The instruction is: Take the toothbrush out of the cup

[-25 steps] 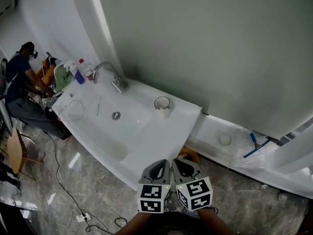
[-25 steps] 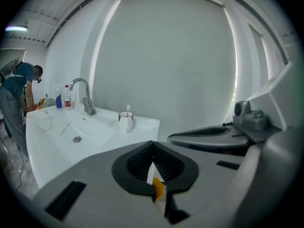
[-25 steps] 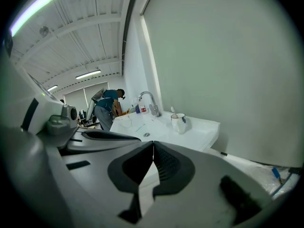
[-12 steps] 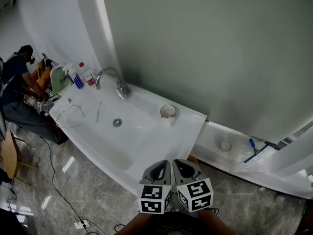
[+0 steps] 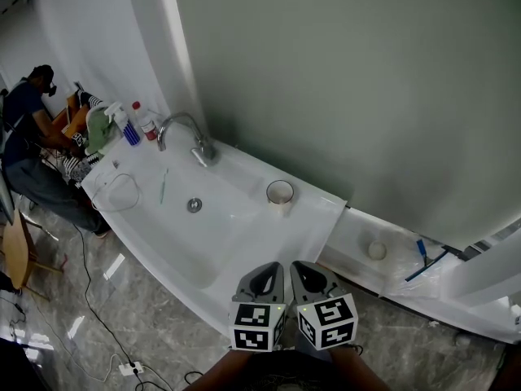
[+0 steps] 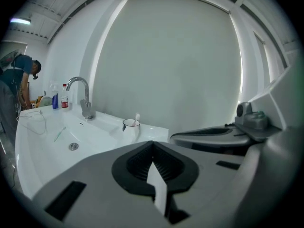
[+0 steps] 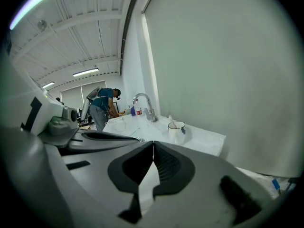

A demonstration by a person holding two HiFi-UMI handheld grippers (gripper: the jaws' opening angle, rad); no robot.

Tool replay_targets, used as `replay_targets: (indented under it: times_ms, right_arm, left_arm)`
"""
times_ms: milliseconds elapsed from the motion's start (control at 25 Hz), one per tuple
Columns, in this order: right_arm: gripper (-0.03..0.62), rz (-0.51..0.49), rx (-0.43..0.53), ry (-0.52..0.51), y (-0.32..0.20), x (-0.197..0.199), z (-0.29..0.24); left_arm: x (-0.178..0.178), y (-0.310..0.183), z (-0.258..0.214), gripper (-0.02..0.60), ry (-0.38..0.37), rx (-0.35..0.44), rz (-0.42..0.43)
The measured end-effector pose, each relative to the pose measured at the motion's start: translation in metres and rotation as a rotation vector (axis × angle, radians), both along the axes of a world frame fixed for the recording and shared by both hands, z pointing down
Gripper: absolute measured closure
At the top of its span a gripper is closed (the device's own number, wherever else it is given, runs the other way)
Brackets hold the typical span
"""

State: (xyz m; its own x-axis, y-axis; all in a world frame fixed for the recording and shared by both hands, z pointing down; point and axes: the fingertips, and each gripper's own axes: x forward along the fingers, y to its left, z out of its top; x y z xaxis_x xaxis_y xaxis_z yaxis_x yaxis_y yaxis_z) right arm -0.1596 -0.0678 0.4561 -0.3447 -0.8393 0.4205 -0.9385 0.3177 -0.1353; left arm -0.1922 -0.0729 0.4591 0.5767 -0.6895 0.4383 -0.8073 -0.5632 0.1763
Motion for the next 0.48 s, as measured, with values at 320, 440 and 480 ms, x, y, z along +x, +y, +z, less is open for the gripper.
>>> replay_targets:
  times_ms: [320,440,480]
  right_arm:
    - [0.583,-0.056,0.011,-0.005,-0.036,0.028,-0.003]
    - [0.583,-0.077,0.012,-0.009,-0.045,0.037,-0.004]
    - [0.583,-0.085,0.013,-0.011,-0.047,0.039,-0.005]
  left_arm:
    - [0.027,-0.035,0.005,0.572,-0.017,0.008,-0.071]
    - [0.035,-0.046,0.004,0.572,-0.023,0.018,-0.100]
    - [0.037,-0.049,0.004,0.572,-0.024,0.022,-0.112]
